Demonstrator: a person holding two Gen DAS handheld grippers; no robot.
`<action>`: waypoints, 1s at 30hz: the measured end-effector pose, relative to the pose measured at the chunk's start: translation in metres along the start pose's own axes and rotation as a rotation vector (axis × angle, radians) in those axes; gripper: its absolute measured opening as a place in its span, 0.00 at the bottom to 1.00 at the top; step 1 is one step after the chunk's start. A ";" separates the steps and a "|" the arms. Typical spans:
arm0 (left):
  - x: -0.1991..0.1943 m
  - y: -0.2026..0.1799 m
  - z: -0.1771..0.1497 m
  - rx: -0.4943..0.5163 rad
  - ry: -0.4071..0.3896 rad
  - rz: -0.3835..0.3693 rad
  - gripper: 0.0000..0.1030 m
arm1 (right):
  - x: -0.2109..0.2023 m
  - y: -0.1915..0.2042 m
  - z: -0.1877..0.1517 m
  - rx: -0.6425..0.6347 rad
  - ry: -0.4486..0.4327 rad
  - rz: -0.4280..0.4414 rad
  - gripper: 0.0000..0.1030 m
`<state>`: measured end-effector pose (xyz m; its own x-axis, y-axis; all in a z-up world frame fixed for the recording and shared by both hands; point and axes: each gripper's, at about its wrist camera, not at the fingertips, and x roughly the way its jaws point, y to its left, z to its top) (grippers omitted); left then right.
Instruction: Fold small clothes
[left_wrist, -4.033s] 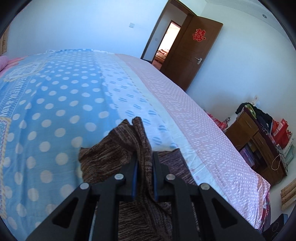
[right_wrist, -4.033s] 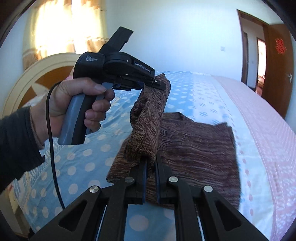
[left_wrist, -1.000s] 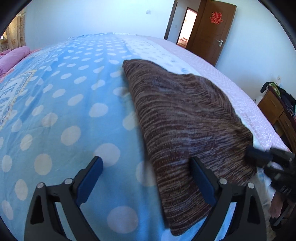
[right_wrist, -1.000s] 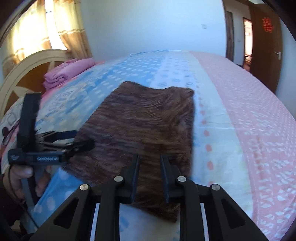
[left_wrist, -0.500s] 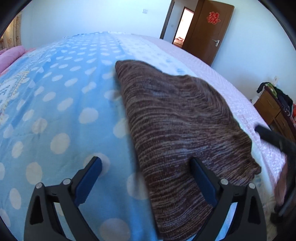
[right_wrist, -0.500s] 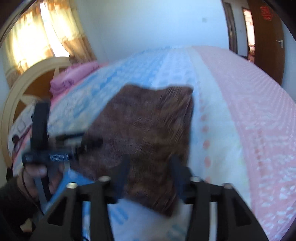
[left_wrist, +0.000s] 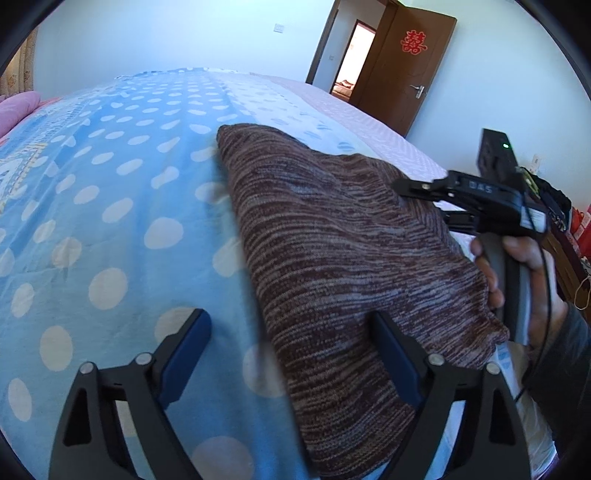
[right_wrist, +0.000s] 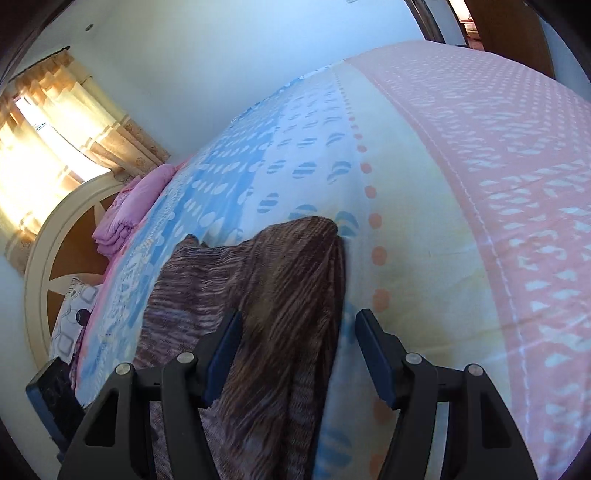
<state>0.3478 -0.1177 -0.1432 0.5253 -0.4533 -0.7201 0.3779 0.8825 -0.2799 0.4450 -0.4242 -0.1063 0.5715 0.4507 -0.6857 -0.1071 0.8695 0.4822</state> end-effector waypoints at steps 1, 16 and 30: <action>0.000 -0.001 0.000 0.003 0.000 -0.004 0.84 | 0.001 0.001 0.000 -0.006 -0.001 0.002 0.62; -0.001 -0.017 -0.002 0.060 0.003 -0.051 0.45 | 0.020 0.005 0.003 -0.036 0.000 0.047 0.28; -0.026 -0.037 -0.010 0.112 0.005 0.049 0.25 | -0.012 0.038 -0.015 -0.101 -0.074 -0.047 0.21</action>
<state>0.3126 -0.1368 -0.1200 0.5418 -0.4090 -0.7343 0.4345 0.8841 -0.1718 0.4217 -0.3934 -0.0883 0.6357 0.3960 -0.6626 -0.1582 0.9070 0.3903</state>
